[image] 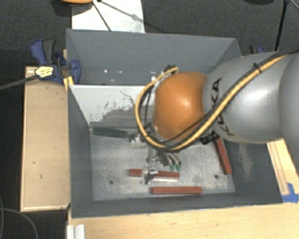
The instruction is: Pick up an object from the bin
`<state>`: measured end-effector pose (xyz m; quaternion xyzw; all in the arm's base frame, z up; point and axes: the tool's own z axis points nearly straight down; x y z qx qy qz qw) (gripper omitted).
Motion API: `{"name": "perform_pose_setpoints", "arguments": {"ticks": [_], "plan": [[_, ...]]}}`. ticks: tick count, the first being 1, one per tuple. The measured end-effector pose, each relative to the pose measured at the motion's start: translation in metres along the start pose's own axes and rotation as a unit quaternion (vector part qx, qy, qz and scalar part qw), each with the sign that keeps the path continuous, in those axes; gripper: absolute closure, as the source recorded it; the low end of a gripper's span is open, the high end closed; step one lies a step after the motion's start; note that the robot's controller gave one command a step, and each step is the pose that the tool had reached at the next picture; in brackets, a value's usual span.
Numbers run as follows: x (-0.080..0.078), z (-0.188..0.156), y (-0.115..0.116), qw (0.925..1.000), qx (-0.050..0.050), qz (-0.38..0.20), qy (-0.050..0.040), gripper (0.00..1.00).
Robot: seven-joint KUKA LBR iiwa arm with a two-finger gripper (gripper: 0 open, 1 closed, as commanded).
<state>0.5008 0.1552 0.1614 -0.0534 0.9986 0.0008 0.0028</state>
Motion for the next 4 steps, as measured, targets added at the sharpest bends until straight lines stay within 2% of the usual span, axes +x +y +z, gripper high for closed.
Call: {"name": "perform_pose_setpoints", "arguments": {"ticks": [1, 2, 3, 4], "plan": [[-0.020, 0.065, -0.017, 0.9997, 0.000, -0.023, -0.0008, 0.00], [-0.023, 0.087, -0.024, 0.9988, -0.001, -0.049, -0.0030, 1.00], [-0.023, 0.087, -0.024, 0.9989, -0.001, -0.048, -0.0029, 1.00], [-0.008, -0.065, -0.009, 0.9993, 0.000, -0.038, 0.0007, 1.00]]}}
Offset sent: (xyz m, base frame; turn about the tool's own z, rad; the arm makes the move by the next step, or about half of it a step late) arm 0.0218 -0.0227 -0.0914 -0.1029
